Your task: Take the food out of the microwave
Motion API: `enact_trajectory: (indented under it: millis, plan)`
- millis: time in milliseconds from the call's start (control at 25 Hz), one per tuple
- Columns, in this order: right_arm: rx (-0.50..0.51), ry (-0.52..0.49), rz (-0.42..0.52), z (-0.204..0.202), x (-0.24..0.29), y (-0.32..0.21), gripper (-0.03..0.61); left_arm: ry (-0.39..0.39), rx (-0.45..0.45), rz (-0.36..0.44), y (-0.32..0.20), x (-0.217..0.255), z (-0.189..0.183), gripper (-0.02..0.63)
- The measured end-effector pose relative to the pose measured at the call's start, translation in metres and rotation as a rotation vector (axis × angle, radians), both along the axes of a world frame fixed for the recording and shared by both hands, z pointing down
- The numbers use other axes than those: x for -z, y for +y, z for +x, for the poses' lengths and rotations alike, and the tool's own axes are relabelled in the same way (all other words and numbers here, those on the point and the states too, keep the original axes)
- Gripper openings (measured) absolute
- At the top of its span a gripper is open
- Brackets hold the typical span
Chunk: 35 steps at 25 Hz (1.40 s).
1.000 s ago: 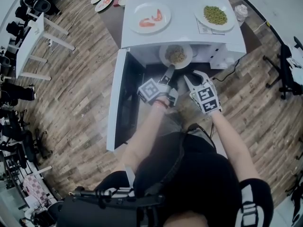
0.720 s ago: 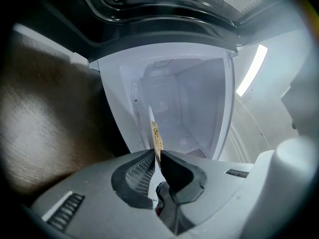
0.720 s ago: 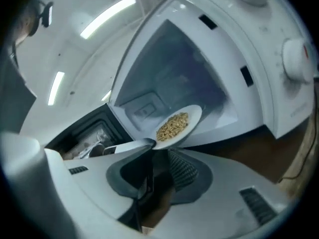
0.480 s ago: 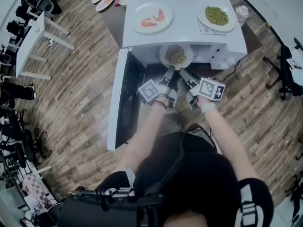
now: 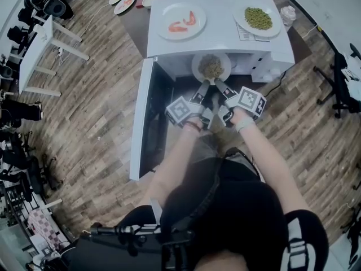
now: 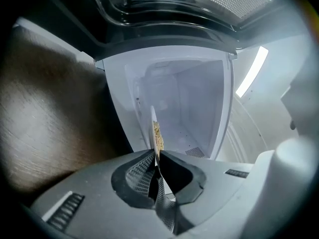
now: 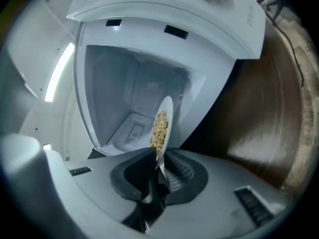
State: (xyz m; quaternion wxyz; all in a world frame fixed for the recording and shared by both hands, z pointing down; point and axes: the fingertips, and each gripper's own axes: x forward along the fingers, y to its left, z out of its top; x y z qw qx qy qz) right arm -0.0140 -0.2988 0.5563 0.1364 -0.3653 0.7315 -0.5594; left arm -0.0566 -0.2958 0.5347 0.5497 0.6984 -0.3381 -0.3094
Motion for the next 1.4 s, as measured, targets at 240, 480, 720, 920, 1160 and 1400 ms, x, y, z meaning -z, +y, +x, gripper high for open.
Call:
enact_trajectory:
  millis: [240,480,720,920,1160,1400]
  plan:
    - [-0.045,-0.140,-0.049,-0.005,0.002,0.000,0.031,-0.177,0.017,0.026,-0.004,-0.014,-0.015,0.035]
    - [-0.047,-0.136,-0.058,-0.003,-0.002,0.000,0.029,-0.046,0.004,-0.001,-0.004,-0.008,-0.006,0.036]
    - [-0.029,-0.100,-0.032,-0.003,-0.002,-0.001,0.032,-0.099,0.001,-0.015,-0.003,-0.015,-0.009,0.021]
    - [-0.017,0.007,-0.006,-0.005,0.003,0.002,0.049,-0.171,-0.001,-0.021,0.000,-0.016,-0.010,0.035]
    - [-0.026,-0.006,0.013,-0.004,0.006,0.007,0.049,-0.112,0.008,-0.030,0.009,-0.013,-0.004,0.040]
    - [0.015,-0.001,0.031,-0.004,0.013,0.020,0.049,-0.133,0.059,-0.025,0.023,-0.011,-0.006,0.037]
